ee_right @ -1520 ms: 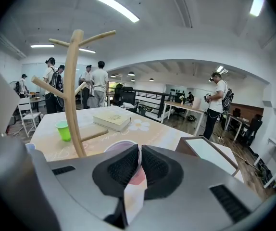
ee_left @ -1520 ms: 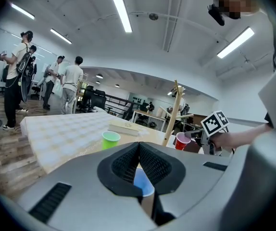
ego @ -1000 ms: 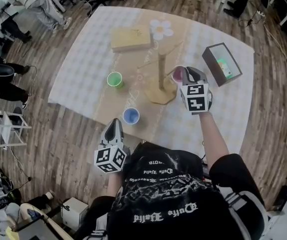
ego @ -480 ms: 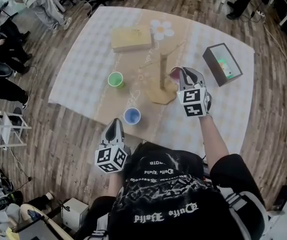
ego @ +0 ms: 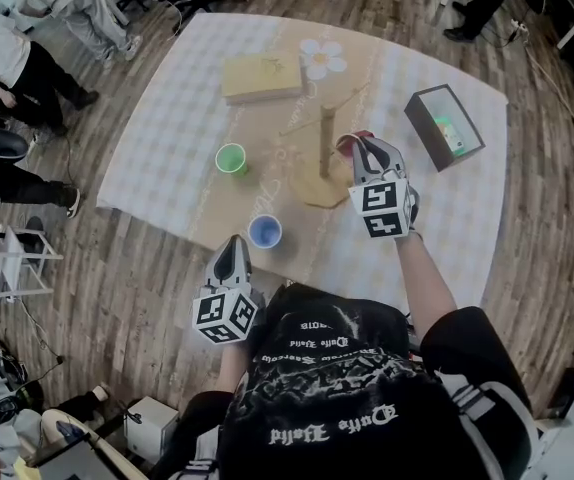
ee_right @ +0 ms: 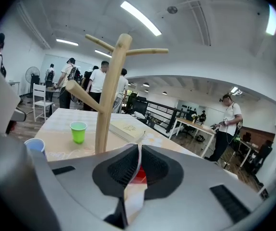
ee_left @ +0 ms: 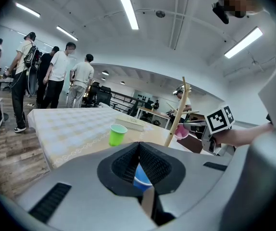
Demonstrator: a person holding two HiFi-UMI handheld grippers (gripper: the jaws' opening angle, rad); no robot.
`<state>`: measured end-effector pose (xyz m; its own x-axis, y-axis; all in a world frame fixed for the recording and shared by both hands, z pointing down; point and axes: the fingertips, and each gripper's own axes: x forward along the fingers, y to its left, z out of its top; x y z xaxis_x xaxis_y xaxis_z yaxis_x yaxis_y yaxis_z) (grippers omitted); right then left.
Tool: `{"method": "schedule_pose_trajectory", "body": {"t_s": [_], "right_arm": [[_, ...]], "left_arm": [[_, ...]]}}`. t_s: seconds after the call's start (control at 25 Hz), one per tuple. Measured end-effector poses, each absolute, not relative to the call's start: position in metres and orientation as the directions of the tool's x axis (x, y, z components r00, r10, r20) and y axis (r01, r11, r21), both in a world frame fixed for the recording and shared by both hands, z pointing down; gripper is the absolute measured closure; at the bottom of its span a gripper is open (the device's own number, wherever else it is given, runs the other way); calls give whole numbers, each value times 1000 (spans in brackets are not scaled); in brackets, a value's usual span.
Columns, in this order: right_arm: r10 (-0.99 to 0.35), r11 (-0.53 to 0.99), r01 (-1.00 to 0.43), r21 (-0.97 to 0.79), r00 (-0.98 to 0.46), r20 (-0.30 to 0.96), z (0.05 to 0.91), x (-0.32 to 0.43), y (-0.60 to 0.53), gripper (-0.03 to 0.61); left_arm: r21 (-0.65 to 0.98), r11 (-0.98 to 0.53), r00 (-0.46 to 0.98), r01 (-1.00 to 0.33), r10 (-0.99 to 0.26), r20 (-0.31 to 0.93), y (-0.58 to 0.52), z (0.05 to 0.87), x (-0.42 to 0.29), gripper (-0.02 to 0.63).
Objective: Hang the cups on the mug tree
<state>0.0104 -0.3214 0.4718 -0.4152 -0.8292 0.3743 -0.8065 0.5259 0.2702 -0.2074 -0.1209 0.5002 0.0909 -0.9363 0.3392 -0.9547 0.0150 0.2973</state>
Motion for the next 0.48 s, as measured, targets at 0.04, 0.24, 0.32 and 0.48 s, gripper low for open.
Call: {"method": "schedule_pose_trajectory", "body": {"t_s": [0.04, 0.24, 0.32, 0.48], "right_arm": [[-829, 530, -798, 287, -417, 372, 471, 8, -320, 549], [-822, 552, -758, 348, -425, 378, 474, 0, -310, 549], [-820, 556, -749, 360, -424, 385, 477, -2, -306, 549], [-820, 557, -744, 370, -421, 389, 479, -3, -297, 549]], "left_arm": [[301, 10, 96, -953, -937, 336, -122, 500, -206, 594], [305, -20, 123, -952, -938, 323, -128, 497, -194, 594], [310, -23, 127, -950, -939, 320, -127, 496, -194, 594], [318, -28, 133, -948, -939, 316, -126, 495, -195, 594]]}}
